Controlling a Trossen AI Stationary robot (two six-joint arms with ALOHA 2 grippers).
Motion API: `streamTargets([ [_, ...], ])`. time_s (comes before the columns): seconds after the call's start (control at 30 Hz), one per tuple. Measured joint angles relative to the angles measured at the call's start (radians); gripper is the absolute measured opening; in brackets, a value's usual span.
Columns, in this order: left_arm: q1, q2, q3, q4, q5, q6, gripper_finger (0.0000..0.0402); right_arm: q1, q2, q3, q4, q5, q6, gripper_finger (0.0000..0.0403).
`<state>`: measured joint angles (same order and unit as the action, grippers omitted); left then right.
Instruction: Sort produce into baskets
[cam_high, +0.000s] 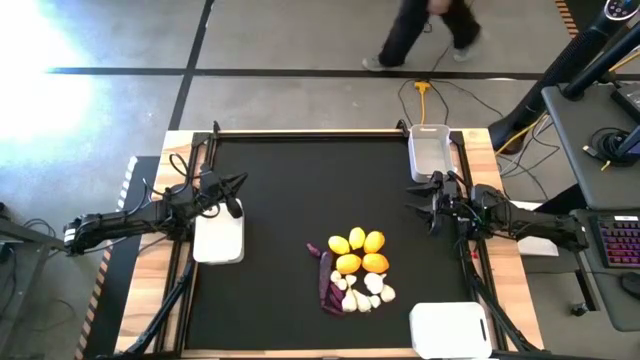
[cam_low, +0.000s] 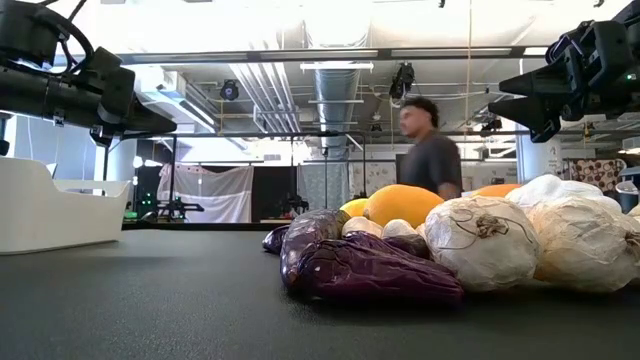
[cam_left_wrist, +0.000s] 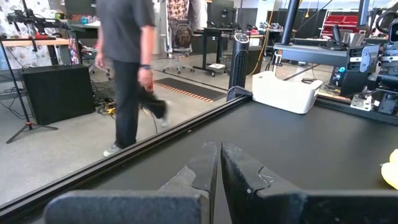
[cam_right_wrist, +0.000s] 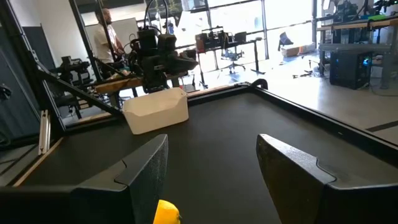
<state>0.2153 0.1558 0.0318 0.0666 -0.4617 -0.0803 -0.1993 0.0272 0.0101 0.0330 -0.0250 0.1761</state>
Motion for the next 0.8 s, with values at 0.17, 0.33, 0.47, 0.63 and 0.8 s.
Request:
streamTargets([
  [0.17, 0.000, 0.000, 0.000, 0.000, 0.000, 0.000, 0.0007, 0.000, 0.000, 0.000, 0.000, 0.000, 0.000, 0.0238],
  [0.33, 0.000, 0.000, 0.000, 0.018, 0.001, -0.036, 0.0007, 0.000, 0.000, 0.000, 0.000, 0.000, 0.000, 0.0238],
  [0.47, 0.000, 0.000, 0.000, 0.075, 0.017, -0.140, 0.0007, 0.000, 0.000, 0.000, 0.000, 0.000, 0.000, 0.0238],
  [0.63, 0.000, 0.000, 0.000, 0.076, 0.231, -0.087, 0.0007, 0.000, 0.000, 0.000, 0.000, 0.000, 0.000, 0.0238],
  [0.8, 0.000, 0.000, 0.000, 0.138, 0.303, -0.093, 0.0007, 0.000, 0.000, 0.000, 0.000, 0.000, 0.000, 0.0238],
])
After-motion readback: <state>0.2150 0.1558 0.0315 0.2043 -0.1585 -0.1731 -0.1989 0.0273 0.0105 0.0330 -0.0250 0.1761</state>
